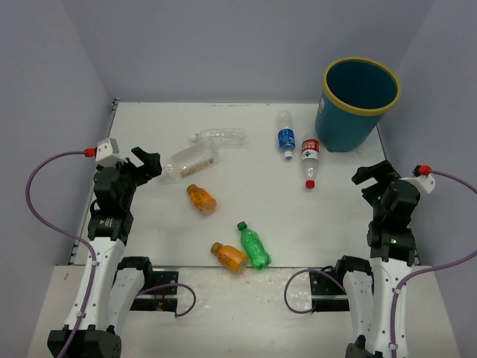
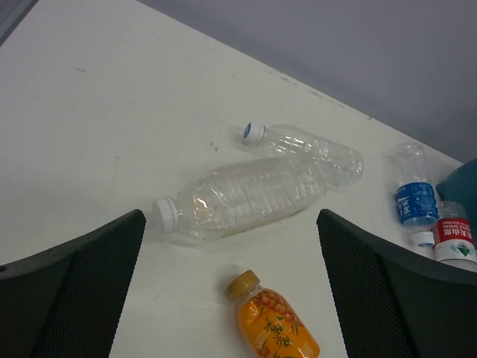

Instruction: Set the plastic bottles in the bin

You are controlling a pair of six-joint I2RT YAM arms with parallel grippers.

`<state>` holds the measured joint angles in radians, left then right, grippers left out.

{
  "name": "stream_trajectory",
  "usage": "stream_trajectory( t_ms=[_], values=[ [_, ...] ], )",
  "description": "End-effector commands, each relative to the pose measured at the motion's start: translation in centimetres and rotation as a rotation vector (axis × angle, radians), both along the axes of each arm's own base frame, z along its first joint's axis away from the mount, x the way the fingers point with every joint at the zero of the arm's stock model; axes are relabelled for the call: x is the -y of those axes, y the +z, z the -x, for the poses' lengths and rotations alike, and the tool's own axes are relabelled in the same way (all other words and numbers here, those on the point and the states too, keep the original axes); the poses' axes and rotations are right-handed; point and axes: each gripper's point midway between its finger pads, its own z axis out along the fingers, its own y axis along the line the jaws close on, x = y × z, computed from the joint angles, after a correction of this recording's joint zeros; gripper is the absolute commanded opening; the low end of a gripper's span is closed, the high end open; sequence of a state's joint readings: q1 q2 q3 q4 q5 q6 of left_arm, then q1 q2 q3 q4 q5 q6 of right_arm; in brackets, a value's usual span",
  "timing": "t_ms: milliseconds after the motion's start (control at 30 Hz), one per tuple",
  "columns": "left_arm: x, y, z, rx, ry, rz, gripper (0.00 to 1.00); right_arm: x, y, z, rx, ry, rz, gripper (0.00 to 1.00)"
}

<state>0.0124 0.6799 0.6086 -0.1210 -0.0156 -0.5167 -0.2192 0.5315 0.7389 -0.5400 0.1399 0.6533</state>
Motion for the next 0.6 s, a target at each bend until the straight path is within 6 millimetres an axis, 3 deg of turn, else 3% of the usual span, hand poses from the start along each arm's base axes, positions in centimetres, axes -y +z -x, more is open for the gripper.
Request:
stream_trajectory(
  t_ms=[0, 100, 167, 267, 400, 567],
  values=[
    [-0.3, 1.2, 0.1, 0.036, 0.025, 0.011, 1.0, 0.7, 1.1, 0.5, 0.023, -0.036, 0.025, 0.99],
    [-0.4, 1.1, 0.1, 0.034, 0.028, 0.009, 1.0, 1.3, 1.0, 0.7, -0.004, -0.053, 0.059, 0.99],
    [-0.5, 0.8, 0.0, 0.026, 0.033, 0.007, 1.0, 3.2, 0.4, 1.5, -0.053, -0.168, 0.086, 0.99],
    [-0.5, 0.5, -0.3, 0.018, 0.036, 0.005, 1.0, 4.6, -0.8, 1.9, -0.105, -0.252, 0.096, 0.99],
    [-0.5, 0.7, -1.2, 0.022, 0.029, -0.002, 1.0, 6.0, -3.4, 0.5, -0.25, -0.302, 0.104, 0.99],
    [-0.7, 0.8, -2.2, 0.014, 0.03, -0.028, 1.0, 9.7, -5.3, -1.3, -0.417, -0.451, 0.149, 0.99]
  ],
)
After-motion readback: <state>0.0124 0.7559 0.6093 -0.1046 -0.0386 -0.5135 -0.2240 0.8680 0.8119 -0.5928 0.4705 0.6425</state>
